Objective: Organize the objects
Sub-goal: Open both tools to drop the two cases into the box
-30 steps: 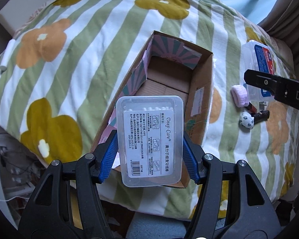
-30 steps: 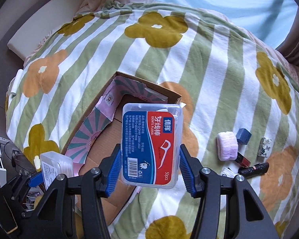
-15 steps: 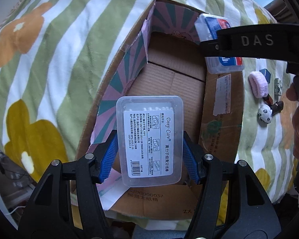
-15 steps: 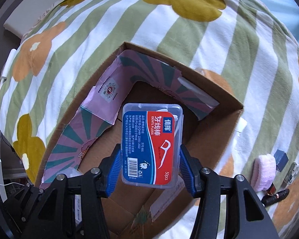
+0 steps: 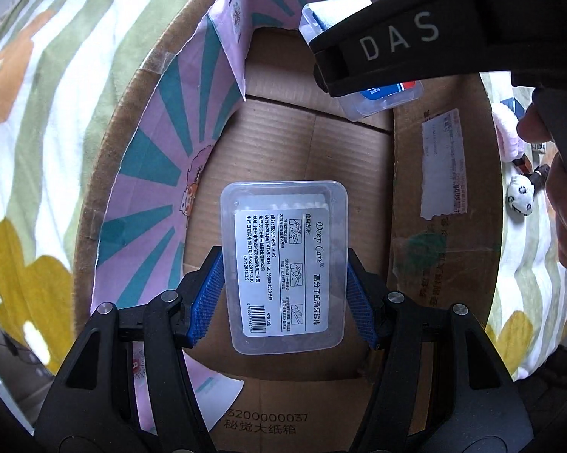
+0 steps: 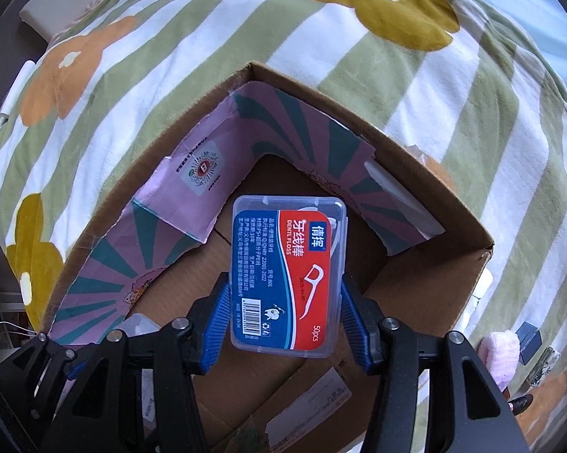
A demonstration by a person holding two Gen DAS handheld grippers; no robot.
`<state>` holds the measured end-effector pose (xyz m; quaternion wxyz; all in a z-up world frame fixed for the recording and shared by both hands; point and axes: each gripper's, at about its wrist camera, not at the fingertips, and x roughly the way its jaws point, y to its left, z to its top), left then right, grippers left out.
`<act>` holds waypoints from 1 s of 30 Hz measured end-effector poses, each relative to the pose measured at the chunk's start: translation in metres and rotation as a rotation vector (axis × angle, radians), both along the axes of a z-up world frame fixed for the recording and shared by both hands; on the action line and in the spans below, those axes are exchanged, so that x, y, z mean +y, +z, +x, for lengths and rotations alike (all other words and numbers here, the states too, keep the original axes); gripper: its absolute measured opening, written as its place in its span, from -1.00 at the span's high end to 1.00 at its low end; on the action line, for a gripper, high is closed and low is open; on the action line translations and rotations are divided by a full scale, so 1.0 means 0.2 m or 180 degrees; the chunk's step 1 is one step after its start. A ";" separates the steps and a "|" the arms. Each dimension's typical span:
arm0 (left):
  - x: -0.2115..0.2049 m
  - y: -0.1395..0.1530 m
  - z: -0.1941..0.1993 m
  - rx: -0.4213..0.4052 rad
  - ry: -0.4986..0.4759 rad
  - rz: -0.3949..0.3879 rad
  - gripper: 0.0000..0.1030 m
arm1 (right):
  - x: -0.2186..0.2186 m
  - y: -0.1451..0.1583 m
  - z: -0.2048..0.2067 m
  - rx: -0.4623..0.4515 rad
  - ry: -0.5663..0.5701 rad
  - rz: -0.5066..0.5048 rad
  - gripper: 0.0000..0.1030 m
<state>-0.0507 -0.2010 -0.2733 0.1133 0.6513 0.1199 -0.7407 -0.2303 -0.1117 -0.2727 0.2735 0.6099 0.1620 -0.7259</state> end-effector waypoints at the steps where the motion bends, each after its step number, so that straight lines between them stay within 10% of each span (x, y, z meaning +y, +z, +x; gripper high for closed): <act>1: 0.00 0.01 0.00 0.0033 -0.0001 -0.0051 -0.12 | 0.00 0.01 0.00 -0.0002 -0.0002 -0.0016 -0.30; 3: 0.02 0.05 0.00 0.0095 -0.0040 -0.0150 -0.48 | 0.01 0.03 0.01 0.0039 -0.0042 -0.0107 -0.96; 5: 0.04 0.10 0.00 0.0228 -0.0067 -0.0150 -0.99 | 0.03 0.05 0.01 0.0094 -0.0058 -0.0226 -0.98; 30: 0.01 0.40 0.09 0.0562 0.0093 -0.0211 -0.99 | 0.14 0.47 0.15 0.0385 -0.0096 -0.0219 -0.98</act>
